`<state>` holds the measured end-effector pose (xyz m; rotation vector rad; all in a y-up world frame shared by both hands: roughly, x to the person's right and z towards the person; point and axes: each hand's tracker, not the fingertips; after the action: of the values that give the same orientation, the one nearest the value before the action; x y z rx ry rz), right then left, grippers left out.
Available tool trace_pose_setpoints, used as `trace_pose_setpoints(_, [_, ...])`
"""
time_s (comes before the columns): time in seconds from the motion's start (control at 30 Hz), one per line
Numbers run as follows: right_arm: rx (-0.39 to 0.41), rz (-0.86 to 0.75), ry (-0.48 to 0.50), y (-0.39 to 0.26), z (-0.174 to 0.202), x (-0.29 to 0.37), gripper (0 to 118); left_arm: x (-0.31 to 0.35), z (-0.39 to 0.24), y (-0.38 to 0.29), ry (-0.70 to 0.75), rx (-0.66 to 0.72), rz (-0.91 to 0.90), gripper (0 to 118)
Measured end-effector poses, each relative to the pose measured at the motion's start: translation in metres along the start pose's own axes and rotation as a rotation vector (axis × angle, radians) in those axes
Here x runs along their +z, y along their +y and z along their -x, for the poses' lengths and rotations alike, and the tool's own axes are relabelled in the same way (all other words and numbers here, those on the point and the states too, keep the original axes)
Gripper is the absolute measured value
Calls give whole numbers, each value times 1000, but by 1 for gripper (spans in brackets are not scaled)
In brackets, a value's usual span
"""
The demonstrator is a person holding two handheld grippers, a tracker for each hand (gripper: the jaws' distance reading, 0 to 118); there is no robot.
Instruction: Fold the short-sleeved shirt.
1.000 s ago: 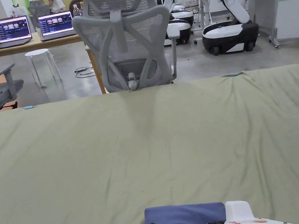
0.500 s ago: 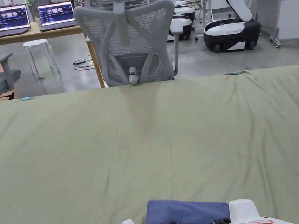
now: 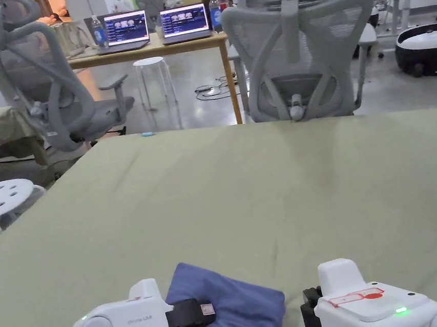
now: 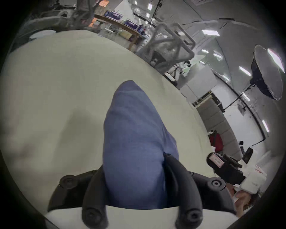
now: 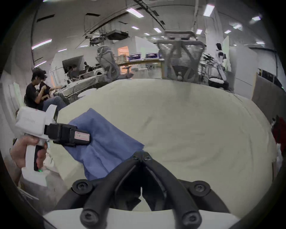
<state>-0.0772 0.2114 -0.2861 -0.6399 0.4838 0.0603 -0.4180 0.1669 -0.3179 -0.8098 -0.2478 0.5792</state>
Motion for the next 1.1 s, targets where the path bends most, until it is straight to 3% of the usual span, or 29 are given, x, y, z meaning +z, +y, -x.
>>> trace_pose_setpoints(0.13, [33, 5, 53, 11, 41, -25, 0, 33, 57, 31, 72, 33, 23, 32])
trace_pose_setpoints(0.33, [38, 27, 72, 12, 54, -42, 0, 49, 93, 36, 54, 114, -8, 36])
trace_pose_setpoints(0.37, [38, 30, 71, 11, 53, -44, 0, 50, 93, 34, 44, 113, -18, 45])
trace_pose_setpoints(0.4, [37, 33, 68, 11, 51, -45, 0, 52, 100, 37, 55, 108, -33, 58])
trace_pose_setpoints(0.43, [34, 34, 65, 12, 48, -43, 0, 55, 109, 42, 68, 99, -50, 80])
trace_pose_setpoints(0.47, [29, 34, 63, 13, 46, -40, 0, 64, 112, 45, 82, 92, -74, 90])
trace_pose_setpoints(0.53, [19, 33, 56, 13, 40, -39, 0, 82, 120, 50, 139, 116, -122, 94])
trace_pose_setpoints(0.6, [10, 28, 50, 12, 33, -35, 0, 103, 120, 54, 207, 102, -157, 88])
trace_pose_setpoints(0.63, [6, 26, 46, 11, 29, -33, 0, 112, 121, 55, 262, 102, -168, 71])
trace_pose_setpoints(0.7, [-5, 15, 34, 11, 19, -26, 0, 122, 116, 54, 344, 66, -191, 12])
trace_pose_setpoints(0.73, [-18, 5, 22, 9, 11, -23, 0, 122, 108, 51, 388, 29, -198, 0])
trace_pose_setpoints(0.77, [-26, -2, 12, 9, 4, -18, 0, 122, 98, 47, 423, 1, -205, 0])
trace_pose_setpoints(0.87, [-33, -39, -50, 12, -25, 9, 0, 114, 40, 38, 342, -54, -258, 0])
trace_pose_setpoints(1.1, [-43, -186, -279, 24, -119, 117, 0, 48, -165, 0, 288, -430, -437, 0])
